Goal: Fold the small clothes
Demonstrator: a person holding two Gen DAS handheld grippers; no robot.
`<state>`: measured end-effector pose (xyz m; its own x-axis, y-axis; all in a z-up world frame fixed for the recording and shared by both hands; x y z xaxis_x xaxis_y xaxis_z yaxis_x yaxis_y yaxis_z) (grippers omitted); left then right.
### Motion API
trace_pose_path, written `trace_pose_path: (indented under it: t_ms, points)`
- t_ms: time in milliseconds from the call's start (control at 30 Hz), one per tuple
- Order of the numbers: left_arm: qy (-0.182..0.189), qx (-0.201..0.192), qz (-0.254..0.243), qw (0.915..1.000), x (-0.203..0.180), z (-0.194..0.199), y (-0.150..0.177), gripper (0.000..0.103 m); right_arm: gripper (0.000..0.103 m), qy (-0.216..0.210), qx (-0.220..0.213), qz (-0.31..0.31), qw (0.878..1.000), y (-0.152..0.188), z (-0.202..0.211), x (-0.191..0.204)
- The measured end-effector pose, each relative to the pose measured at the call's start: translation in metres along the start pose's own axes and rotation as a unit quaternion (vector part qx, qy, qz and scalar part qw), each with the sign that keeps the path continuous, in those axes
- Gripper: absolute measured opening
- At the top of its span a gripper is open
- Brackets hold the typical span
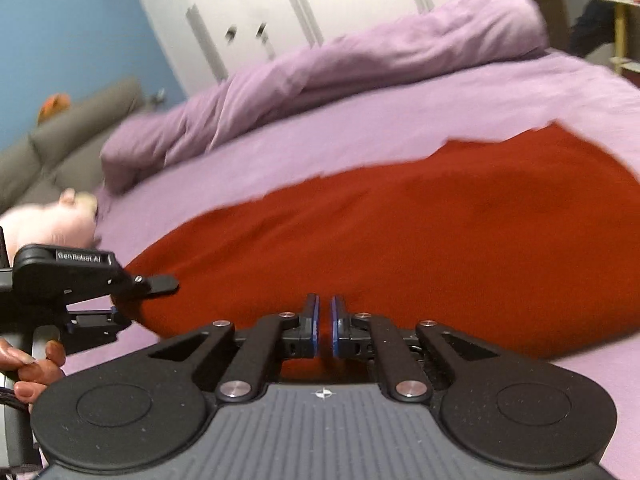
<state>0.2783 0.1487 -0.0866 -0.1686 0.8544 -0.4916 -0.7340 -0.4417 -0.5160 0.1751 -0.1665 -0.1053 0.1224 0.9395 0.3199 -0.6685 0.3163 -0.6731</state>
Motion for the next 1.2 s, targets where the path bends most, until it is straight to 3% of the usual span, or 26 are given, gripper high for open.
trace_pose_path:
  t_ms: [100,267,433,500,567,600,733,800,833,967,1033,1100,1200]
  points:
    - [0.003,-0.016,-0.096,0.9953,-0.058,0.008,0.002,0.022,0.006,0.011,-0.028,-0.036,0.999,0.001,0.026,-0.026]
    - [0.032,-0.007,-0.217,0.9757,-0.139,-0.013,0.032,0.022,0.006,0.034,-0.058,-0.097,0.993,-0.002,0.055,-0.071]
    - [0.019,0.062,-0.259,0.9637,-0.164,-0.063,0.071,0.024,0.006,0.056,-0.071,-0.121,0.989,-0.001,0.071,-0.103]
    - [0.014,0.065,-0.282,0.9572,-0.164,-0.071,0.085,0.029,0.006,0.064,-0.068,-0.119,0.989,0.001,0.074,-0.112]
    - [0.033,0.061,-0.3,0.9513,-0.163,-0.064,0.091,0.049,0.006,0.065,-0.062,-0.118,0.989,0.003,0.074,-0.118]
    - [0.045,0.07,-0.301,0.9499,-0.161,-0.06,0.092,0.052,0.006,0.064,-0.057,-0.118,0.989,0.002,0.073,-0.12]
    - [0.064,0.087,-0.281,0.9537,-0.142,-0.035,0.095,0.052,0.006,0.049,-0.037,-0.117,0.991,-0.001,0.066,-0.116]
    - [0.085,0.078,-0.256,0.9597,-0.127,-0.015,0.093,0.052,0.016,0.025,-0.022,-0.123,0.992,-0.008,0.059,-0.11]
    - [0.088,0.071,-0.245,0.9629,-0.12,-0.006,0.092,0.052,0.029,0.007,-0.019,-0.127,0.992,-0.012,0.057,-0.106]
    - [0.043,0.045,-0.206,0.9765,-0.094,0.007,0.083,0.052,0.055,-0.049,-0.011,-0.139,0.989,-0.028,0.042,-0.092]
    - [0.028,0.049,-0.176,0.9828,-0.083,0.002,0.076,0.052,0.061,-0.063,0.012,-0.137,0.988,-0.037,0.024,-0.084]
    - [0.017,0.058,-0.15,0.9868,-0.075,-0.003,0.071,0.052,0.065,-0.067,0.041,-0.131,0.988,-0.045,0.001,-0.077]
    - [0.007,0.063,-0.153,0.9861,-0.074,-0.01,0.071,0.052,0.066,-0.077,0.07,-0.156,0.982,-0.054,-0.026,-0.074]
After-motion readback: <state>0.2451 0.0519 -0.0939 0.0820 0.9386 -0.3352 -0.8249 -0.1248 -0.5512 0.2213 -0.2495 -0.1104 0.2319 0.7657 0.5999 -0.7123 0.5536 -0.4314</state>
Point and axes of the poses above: each gripper's, at about its wrist camera, not at the fingertips, and z roughly against the way its jaws point, x to its left, y to its underside, the point moved 2 cm from there along -z, roughly the way its jaws point, and after that the axes turned 5 degrees about x, right-handed, at the moved point
